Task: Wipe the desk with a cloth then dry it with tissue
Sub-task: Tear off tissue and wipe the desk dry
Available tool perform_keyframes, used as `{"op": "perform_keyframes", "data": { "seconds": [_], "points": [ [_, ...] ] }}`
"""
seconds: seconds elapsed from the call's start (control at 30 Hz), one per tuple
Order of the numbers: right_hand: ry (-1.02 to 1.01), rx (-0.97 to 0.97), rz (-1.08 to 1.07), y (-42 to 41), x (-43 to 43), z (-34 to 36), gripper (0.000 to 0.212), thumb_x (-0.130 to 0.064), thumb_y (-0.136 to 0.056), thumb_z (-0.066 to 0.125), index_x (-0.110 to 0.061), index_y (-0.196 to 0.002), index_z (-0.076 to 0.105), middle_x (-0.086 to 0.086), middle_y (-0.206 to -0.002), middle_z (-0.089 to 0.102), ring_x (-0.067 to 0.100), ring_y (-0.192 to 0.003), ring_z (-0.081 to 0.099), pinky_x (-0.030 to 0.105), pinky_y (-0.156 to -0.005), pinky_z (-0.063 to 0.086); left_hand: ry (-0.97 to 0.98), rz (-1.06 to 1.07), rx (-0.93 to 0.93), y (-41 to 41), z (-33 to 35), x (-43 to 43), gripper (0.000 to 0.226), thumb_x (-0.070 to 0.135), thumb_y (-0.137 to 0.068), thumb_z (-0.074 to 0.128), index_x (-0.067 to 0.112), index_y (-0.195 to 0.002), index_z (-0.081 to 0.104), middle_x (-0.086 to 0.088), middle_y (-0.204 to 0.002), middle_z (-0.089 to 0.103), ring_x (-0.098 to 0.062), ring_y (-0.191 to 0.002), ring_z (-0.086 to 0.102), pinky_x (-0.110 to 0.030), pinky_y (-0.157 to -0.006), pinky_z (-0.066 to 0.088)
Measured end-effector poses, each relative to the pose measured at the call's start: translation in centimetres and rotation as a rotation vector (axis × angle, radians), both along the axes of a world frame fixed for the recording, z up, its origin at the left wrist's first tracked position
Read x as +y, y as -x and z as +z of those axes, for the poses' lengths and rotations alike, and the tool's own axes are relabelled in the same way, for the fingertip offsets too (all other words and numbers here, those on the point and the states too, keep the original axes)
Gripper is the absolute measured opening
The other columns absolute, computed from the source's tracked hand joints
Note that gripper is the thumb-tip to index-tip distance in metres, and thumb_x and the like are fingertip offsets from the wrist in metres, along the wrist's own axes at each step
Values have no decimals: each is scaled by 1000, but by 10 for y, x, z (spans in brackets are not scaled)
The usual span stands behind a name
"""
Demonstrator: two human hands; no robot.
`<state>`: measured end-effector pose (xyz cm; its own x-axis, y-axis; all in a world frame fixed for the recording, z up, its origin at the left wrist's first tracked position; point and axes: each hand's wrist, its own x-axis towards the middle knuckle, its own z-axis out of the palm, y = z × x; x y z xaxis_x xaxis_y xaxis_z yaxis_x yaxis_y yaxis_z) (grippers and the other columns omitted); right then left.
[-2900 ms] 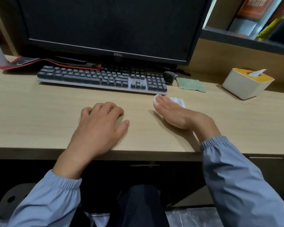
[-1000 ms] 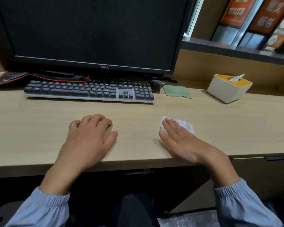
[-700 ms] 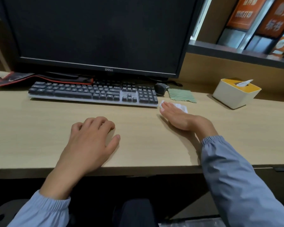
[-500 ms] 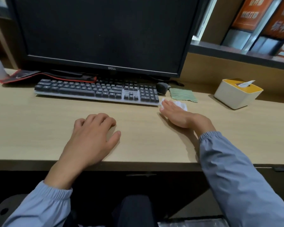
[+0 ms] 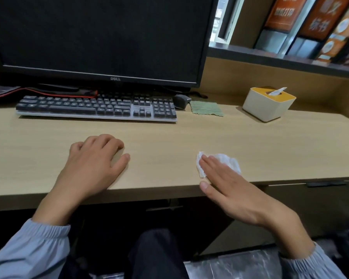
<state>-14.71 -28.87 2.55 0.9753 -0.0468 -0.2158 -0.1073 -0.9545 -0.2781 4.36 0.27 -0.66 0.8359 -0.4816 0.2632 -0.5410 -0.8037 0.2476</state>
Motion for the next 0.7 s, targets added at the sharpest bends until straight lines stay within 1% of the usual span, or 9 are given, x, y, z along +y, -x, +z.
{"op": "perform_keyframes", "data": {
  "seconds": [0.07, 0.2, 0.27, 0.37, 0.5, 0.6, 0.7],
  "points": [
    [16, 9, -1, 5, 2, -1, 76, -70, -101, 15, -36, -165, -6, -30, -165, -21, -20, -142, -28, 20, -123, -13, -20, 6, -3, 0, 0, -2, 38, 57, -102, 42, 34, -128, 58, 10, -139, 54, -19, -131, 45, -47, -107, 30],
    [-22, 22, -26, -7, -1, 0, 74, -68, -102, 13, -34, -165, -5, -30, -166, -19, -21, -142, -26, 15, -118, -14, -25, 11, -6, 1, -1, -3, 39, 57, -103, 40, 34, -129, 57, 9, -139, 53, -19, -131, 46, -48, -107, 31],
    [-22, 45, -41, -23, -8, 2, 72, -65, -104, 12, -32, -165, -7, -28, -166, -21, -18, -144, -26, 15, -117, -14, -19, 11, -12, 1, 0, -3, 39, 57, -102, 40, 34, -128, 58, 9, -139, 54, -20, -131, 46, -48, -106, 31],
    [-6, 114, -44, -58, -21, 8, 70, -63, -106, 11, -30, -165, -10, -22, -168, -22, -8, -150, -23, 21, -120, -13, -47, 7, -23, -1, -5, -3, 38, 58, -102, 40, 35, -127, 57, 10, -138, 54, -19, -130, 46, -48, -106, 32],
    [-17, 110, -72, -110, -47, 13, 70, -61, -108, 11, -28, -166, -9, -15, -171, -20, 1, -155, -19, 32, -123, -9, -18, 8, -27, -1, -3, -3, 38, 59, -102, 41, 35, -127, 58, 10, -137, 55, -19, -129, 48, -49, -105, 33],
    [9, 118, -103, -155, -60, 13, 70, -61, -108, 11, -25, -166, -7, -11, -173, -17, 7, -157, -16, 39, -127, -8, -44, 1, -7, -2, -4, -3, 41, 61, -102, 37, 37, -130, 54, 12, -139, 51, -17, -131, 44, -47, -107, 31],
    [46, 109, -132, -186, -67, 16, 70, -59, -108, 9, -22, -167, -2, -7, -174, -11, 11, -159, -11, 39, -125, -5, -35, -4, -16, -3, -4, -1, 41, 62, -102, 34, 38, -130, 52, 14, -138, 49, -15, -130, 43, -45, -108, 30]
  ]
}}
